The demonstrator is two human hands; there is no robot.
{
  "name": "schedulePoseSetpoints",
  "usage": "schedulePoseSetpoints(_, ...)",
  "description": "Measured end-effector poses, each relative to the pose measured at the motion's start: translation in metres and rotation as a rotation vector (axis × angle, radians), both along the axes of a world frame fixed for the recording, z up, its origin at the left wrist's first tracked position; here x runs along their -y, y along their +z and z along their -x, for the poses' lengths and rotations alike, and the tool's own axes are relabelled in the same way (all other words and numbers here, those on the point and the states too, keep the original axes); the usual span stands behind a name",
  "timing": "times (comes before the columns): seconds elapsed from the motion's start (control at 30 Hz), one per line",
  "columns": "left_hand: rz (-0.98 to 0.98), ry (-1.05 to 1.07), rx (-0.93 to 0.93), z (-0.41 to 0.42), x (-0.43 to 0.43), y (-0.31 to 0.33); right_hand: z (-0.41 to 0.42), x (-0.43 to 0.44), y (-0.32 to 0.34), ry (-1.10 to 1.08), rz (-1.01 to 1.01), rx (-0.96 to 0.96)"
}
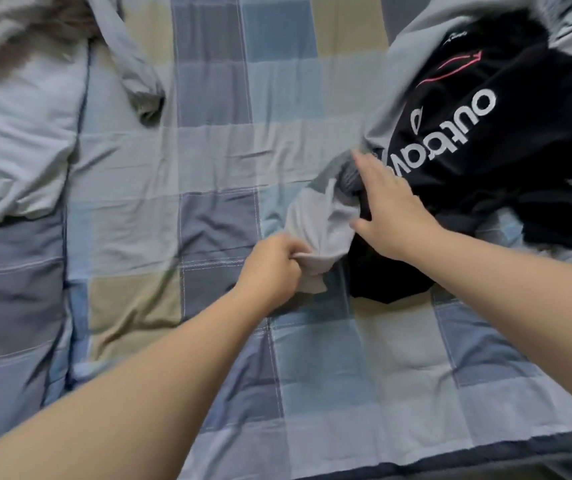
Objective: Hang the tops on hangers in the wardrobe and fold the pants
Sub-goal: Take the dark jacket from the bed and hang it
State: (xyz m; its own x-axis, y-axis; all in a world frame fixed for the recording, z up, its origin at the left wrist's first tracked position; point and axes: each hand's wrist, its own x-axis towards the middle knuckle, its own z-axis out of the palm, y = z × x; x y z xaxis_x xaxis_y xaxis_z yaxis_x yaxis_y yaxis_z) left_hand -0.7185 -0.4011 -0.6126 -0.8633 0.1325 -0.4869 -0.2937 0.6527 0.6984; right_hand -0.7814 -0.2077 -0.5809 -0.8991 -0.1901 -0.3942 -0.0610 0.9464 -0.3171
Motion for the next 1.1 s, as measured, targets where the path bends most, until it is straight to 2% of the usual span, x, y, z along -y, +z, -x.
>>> schedulePoseSetpoints(0.17, -0.089, 0.15, 0.006, -0.082, 0.042, 0.093, -0.022, 0.023, 0.036, 0.337, -0.222, 0.207)
schedulePoseSetpoints(0.27, -0.041, 0.245, -0.096, -0.117, 0.07, 0.143, -0.049, 0.041, 0.063, 0.394, -0.245, 0.323)
schedulePoseSetpoints(0.47, 0.085, 0.461, -0.158, -0.16, 0.104, 0.235, -0.101, 0.066, 0.154, 0.289, -0.193, 0.133)
schedulePoseSetpoints(0.57, 0.156, 0.584, -0.229, -0.169, 0.114, 0.28, -0.116, 0.083, 0.218, 0.177, -0.04, 0.063)
schedulePoseSetpoints(0.73, 0.271, 0.377, -0.198, -0.168, 0.108, 0.356, -0.12, 0.107, 0.344, 0.063, 0.33, -0.054)
schedulePoseSetpoints(0.8, 0.163, 0.308, -0.195, -0.161, 0.095, 0.379, -0.12, 0.117, 0.387, 0.02, 0.503, -0.071)
schedulePoseSetpoints(0.93, -0.286, 0.347, -0.275, -0.141, 0.071, 0.429, -0.129, 0.138, 0.471, -0.062, 0.734, -0.111)
schedulePoseSetpoints(1.03, -0.396, 0.48, -0.387, -0.123, 0.068, 0.459, -0.132, 0.151, 0.518, -0.096, 0.958, -0.136)
schedulePoseSetpoints(1.1, -0.444, 0.55, -0.447, -0.114, 0.076, 0.477, -0.132, 0.153, 0.537, -0.105, 1.179, -0.015)
